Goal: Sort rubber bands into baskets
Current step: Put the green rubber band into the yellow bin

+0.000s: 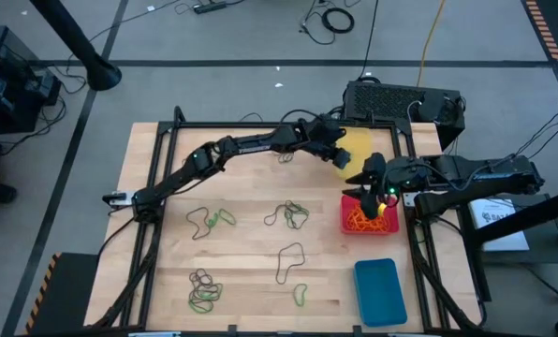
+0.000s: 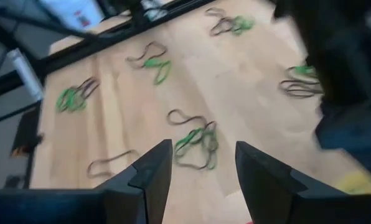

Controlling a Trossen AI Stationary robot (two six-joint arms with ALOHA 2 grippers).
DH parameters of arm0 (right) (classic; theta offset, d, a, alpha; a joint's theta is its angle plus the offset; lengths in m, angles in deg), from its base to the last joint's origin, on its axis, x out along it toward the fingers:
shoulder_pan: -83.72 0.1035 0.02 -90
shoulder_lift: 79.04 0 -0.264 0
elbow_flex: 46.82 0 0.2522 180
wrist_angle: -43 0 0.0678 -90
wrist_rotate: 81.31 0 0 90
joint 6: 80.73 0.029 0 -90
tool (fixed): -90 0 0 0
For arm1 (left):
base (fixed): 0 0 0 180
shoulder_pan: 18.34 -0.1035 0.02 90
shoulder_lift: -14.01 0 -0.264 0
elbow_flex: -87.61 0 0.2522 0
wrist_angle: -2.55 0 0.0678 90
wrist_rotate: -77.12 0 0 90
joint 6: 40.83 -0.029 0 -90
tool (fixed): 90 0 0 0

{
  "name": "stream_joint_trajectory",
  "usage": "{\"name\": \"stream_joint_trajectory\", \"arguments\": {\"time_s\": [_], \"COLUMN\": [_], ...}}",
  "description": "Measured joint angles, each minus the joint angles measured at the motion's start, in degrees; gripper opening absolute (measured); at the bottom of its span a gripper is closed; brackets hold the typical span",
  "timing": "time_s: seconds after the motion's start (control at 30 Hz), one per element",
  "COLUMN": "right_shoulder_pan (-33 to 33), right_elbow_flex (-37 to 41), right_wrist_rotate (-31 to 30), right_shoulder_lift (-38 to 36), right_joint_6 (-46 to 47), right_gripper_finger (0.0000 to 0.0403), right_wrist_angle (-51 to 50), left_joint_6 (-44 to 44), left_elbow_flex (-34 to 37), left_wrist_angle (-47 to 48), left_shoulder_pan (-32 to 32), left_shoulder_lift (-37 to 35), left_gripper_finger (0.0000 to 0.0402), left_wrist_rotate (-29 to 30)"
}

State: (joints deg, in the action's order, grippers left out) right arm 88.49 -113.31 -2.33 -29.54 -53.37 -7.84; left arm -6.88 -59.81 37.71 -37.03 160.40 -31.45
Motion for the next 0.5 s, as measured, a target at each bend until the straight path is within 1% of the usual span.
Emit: {"name": "stream_joint_trajectory", "arguments": {"time_s": [0.07,0.17,0.27,0.37,0.5], "right_shoulder_pan": [0.02,0.07,0.20,0.18,0.63], "right_elbow_flex": [-0.02,-0.01,0.00,-0.02,0.00], "right_wrist_rotate": [1.18,2.22,2.49,4.42,9.82], "right_shoulder_lift": [0.00,0.00,-0.03,-0.24,-0.37], "right_joint_6": [-1.21,-3.05,-5.07,-5.71,-5.24], "right_gripper_finger": [0.0169,0.0169,0.0169,0.0169,0.0169], "right_wrist_angle": [-0.13,-0.75,-0.95,-0.81,-0.90], "left_joint_6": [-1.62,-3.25,-3.22,-5.76,-13.41], "left_elbow_flex": [-0.11,-0.07,-0.04,-0.04,-0.04], "left_wrist_angle": [-0.88,0.22,5.57,17.96,39.97], "left_shoulder_pan": [0.55,1.53,2.13,2.81,4.86], "left_shoulder_lift": [-1.44,-3.90,-6.98,-10.70,-15.59], "left_gripper_finger": [0.0122,0.0122,0.0122,0.0122,0.0122], "left_wrist_rotate": [2.22,5.29,6.48,7.17,7.48]}}
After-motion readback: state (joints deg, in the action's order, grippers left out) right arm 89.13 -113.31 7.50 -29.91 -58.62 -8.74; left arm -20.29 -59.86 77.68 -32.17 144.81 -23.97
